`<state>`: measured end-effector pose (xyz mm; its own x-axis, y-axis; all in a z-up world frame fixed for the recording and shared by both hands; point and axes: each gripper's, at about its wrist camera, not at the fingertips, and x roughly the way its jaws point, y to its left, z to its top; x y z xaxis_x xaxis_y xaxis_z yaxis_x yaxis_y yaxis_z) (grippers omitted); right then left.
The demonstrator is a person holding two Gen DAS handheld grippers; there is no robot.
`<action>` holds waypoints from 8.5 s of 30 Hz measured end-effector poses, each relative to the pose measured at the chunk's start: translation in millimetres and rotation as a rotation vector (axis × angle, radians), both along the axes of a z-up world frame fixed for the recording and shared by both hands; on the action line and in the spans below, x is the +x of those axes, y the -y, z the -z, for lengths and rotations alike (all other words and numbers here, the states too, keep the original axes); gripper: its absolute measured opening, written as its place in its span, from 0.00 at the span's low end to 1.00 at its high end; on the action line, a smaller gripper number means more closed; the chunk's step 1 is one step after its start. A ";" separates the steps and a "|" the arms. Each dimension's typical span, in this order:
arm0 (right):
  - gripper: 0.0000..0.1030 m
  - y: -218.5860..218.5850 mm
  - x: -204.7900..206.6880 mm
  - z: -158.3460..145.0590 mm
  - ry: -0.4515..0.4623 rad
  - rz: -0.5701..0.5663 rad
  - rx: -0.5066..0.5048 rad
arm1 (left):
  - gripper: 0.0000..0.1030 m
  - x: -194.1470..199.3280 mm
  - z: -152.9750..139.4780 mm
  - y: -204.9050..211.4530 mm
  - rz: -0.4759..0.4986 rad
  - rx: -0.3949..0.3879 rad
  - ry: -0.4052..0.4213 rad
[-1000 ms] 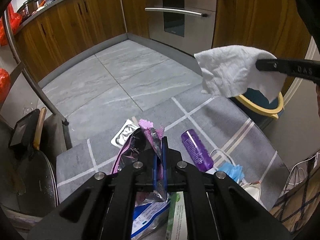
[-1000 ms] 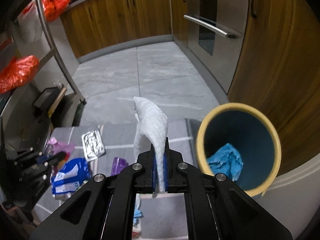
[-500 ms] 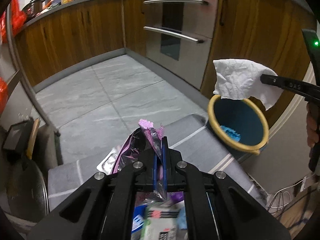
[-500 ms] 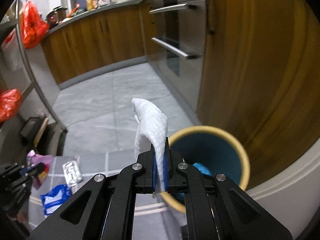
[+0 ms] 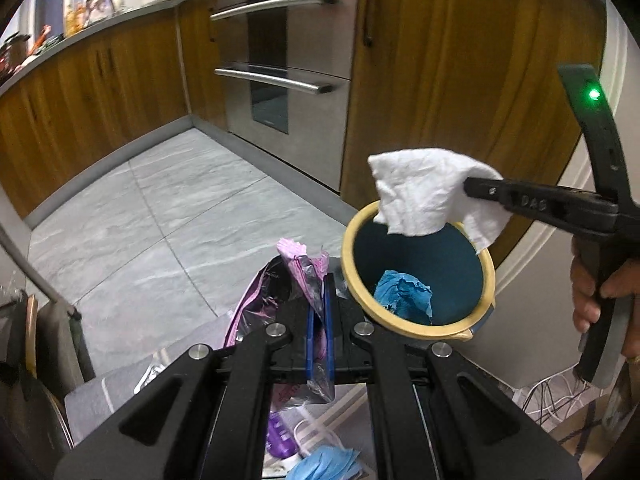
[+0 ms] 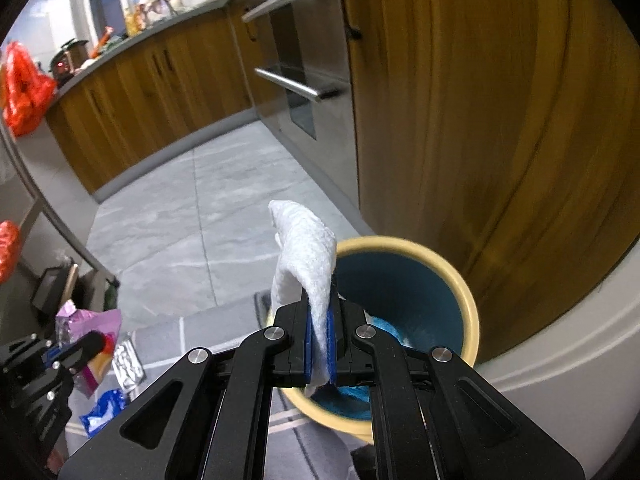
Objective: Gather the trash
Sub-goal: 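Carry the wipe and pink wrapper over the teal bin with both grippers, then open both grippers over the teal bin to drop wipe and wrapper, then move both open grippers back over the trash on the mat, then grasp the white-and-red paper cup with the right gripper while the left grasps the COLTALIN box, then carry the paper cup and COLTALIN box over the teal bin with both grippers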
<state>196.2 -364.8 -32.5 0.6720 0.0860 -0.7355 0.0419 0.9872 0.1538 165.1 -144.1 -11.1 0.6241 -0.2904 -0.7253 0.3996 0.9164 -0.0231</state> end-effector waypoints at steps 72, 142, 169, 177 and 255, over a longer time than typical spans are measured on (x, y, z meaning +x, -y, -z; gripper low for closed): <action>0.75 55.5 38.5 63.3 -0.195 0.189 0.066 | 0.71 55.3 77.0 88.7 0.070 0.005 -0.096; 0.95 -229.7 -35.3 78.7 -0.117 -0.548 -0.213 | 0.94 -35.0 81.9 -231.3 -0.400 0.061 -0.200; 0.92 -208.5 -160.1 68.6 -0.306 -0.764 -0.149 | 0.94 -115.0 45.6 -180.1 -0.305 0.003 -0.160; 0.61 -224.0 -163.8 117.9 -0.467 -0.808 -0.297 | 0.94 -123.4 48.8 -180.1 -0.364 -0.011 -0.186; 0.24 -101.9 -89.2 8.4 -0.081 -0.276 0.088 | 0.69 -100.7 54.8 -104.2 -0.267 0.164 -0.126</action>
